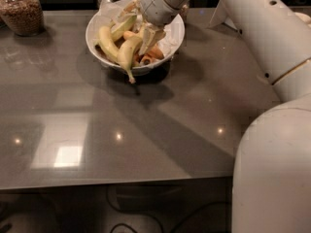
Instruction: Pick banana from white bowl
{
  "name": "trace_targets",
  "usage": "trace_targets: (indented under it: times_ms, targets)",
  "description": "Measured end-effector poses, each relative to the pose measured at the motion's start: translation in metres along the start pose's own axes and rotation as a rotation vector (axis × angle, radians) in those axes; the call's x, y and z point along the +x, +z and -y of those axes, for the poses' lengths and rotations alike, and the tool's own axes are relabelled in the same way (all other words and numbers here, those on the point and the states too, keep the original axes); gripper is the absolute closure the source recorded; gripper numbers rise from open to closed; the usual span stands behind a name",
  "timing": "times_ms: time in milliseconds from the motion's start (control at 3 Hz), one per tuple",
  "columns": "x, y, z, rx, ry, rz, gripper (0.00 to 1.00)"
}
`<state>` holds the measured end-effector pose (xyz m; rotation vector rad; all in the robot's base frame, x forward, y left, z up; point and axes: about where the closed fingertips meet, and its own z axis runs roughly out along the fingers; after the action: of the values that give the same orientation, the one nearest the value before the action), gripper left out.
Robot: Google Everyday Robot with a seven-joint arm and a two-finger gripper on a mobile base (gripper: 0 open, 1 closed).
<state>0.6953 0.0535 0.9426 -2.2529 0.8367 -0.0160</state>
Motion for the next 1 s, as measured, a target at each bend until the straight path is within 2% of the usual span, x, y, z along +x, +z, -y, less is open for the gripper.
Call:
trace_targets:
  times_ms: [333, 667, 1000]
  targets:
    - [0.012, 0.011, -0.008, -0.033, -0.004, -0.017, 0.32]
    - [0.027, 0.016, -0.016, -0.060, 0.003, -0.045, 0.45]
    - [0.033, 0.017, -0.018, -0.067, 0.005, -0.061, 0.64]
